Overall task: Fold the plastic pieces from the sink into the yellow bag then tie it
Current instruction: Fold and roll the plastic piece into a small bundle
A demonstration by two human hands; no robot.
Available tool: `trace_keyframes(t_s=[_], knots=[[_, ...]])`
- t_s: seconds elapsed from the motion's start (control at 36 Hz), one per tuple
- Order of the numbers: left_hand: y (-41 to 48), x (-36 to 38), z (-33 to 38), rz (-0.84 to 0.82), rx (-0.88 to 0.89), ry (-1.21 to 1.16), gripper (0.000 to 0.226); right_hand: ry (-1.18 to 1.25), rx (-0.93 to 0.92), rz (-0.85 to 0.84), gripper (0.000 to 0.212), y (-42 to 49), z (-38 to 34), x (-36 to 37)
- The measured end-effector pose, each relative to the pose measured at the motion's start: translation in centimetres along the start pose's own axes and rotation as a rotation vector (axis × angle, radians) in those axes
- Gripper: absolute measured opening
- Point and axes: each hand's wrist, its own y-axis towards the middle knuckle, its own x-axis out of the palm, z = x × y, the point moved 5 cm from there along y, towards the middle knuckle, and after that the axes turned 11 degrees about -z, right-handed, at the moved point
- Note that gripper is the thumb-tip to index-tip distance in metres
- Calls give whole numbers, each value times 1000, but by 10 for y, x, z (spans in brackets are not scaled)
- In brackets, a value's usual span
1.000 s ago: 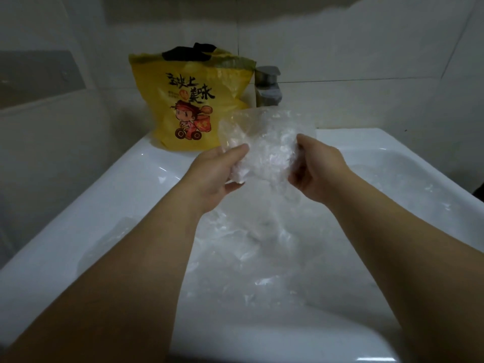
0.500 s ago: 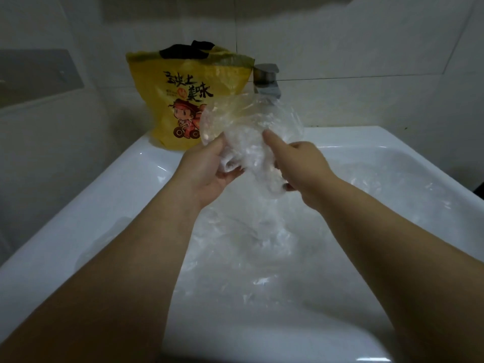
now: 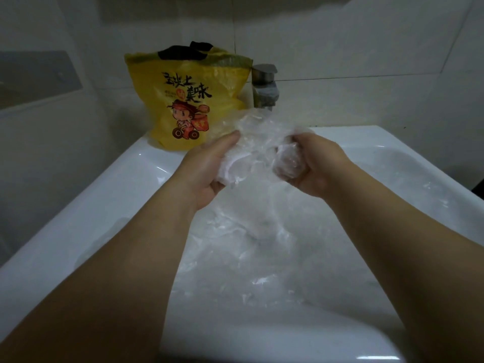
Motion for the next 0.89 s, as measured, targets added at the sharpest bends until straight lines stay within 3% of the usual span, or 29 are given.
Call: trace_keyframes(t_s=[0.06,0.14,0.22,0.28,0.39,0.44,0.47,0.5,0.56,0.69,0.75,0.81,0.89], knots=[[0,0,-1,-17,-28,9,40,105,8,23,30,-1,0,-3],[-1,4,-4,-42,-67,40,30,212,21,44,40,-4,-3,-3],[-1,5,-5,-49,-74,19,11,138,65,169,18,-11,-4,4],[-1,7,-4,-76,-54,-52,24,-40,121,260,20,-10,2,1],[-1,3,-2,1,2,-78,28,-535,140,406,61,-5,6,-7],[-1,-4,-4,104,14,-20,27,-657,-64,518,61,-13,-10,-8],[-1,-7,-5,151,12,-6,27,-728,-216,544,51,-18,-21,-4],[-1,-10,-5,189,11,-9,26,-783,-353,531,35,-23,-31,1],[-3,-12,-5,219,1,-29,25,-805,-398,413,12,-24,-35,11],[-8,19,-1,-85,-33,-40,30,-782,108,12,42,-10,13,24],[-11,29,1,-200,-52,-90,41,-667,145,-45,46,-8,21,23],[-11,27,2,-240,-64,-215,59,-527,104,-58,35,-7,17,22],[-10,19,3,-208,-50,-351,55,-372,52,-79,18,-5,11,22]])
